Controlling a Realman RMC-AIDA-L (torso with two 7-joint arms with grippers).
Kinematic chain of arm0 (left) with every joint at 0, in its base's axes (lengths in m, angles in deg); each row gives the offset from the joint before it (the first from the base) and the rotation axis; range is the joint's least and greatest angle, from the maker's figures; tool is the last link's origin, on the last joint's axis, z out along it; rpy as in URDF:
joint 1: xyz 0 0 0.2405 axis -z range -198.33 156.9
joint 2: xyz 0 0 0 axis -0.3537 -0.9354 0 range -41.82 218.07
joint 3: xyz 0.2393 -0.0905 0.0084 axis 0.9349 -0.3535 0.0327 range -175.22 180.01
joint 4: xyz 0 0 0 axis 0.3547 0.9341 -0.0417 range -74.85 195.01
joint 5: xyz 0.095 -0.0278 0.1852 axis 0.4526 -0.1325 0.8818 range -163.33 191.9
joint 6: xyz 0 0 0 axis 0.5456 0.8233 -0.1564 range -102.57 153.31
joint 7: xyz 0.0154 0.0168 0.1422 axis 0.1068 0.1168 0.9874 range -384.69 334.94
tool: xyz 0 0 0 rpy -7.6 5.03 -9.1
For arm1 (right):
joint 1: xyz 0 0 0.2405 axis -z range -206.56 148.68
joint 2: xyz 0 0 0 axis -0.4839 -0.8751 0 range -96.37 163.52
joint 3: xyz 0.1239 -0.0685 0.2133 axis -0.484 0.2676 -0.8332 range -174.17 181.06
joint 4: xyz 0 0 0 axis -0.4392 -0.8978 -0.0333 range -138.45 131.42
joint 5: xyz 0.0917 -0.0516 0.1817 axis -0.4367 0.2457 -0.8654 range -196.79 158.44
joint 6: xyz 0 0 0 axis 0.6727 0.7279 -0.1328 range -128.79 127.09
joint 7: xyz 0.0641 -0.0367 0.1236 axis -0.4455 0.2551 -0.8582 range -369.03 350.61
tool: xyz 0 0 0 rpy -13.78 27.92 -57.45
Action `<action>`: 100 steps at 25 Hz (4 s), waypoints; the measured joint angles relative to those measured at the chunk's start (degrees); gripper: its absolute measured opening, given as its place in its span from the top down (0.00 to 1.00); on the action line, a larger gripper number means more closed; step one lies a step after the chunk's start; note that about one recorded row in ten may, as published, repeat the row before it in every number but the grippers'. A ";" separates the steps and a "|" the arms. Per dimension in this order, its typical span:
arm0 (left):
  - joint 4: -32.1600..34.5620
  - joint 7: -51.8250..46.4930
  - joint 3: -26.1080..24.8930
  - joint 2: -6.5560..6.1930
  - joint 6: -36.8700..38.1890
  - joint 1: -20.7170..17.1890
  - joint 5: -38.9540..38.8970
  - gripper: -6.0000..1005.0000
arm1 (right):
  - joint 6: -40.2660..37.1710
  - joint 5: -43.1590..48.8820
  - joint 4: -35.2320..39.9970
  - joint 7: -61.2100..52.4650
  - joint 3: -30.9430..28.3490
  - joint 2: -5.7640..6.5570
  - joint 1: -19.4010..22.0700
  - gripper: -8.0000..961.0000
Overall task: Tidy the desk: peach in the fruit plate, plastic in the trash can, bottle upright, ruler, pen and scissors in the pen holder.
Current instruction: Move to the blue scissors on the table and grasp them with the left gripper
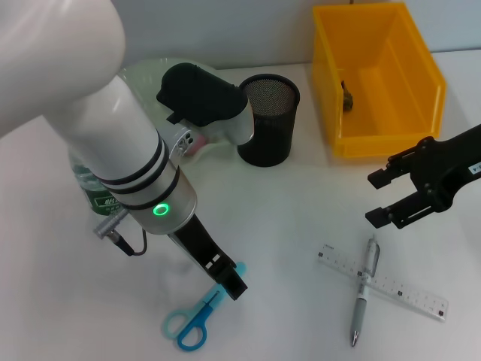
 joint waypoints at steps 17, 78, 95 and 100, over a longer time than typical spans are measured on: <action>-0.54 -0.11 3.72 0.00 -1.50 -0.31 -1.61 0.19 | -0.05 0.00 -0.16 0.31 -0.02 0.05 -0.09 0.21; -2.50 0.16 6.76 0.00 -3.17 -0.09 -0.99 0.52 | -3.10 0.36 -0.43 3.42 -0.03 -0.70 -0.25 0.22; -3.02 0.12 7.79 0.00 -4.00 0.16 -1.18 0.56 | -3.11 0.61 -0.43 3.29 -0.02 -0.70 -0.38 0.22; -3.15 0.09 8.50 -0.01 -4.37 0.28 -1.19 0.57 | -3.10 0.61 -0.43 3.12 -0.03 -0.70 -0.52 0.22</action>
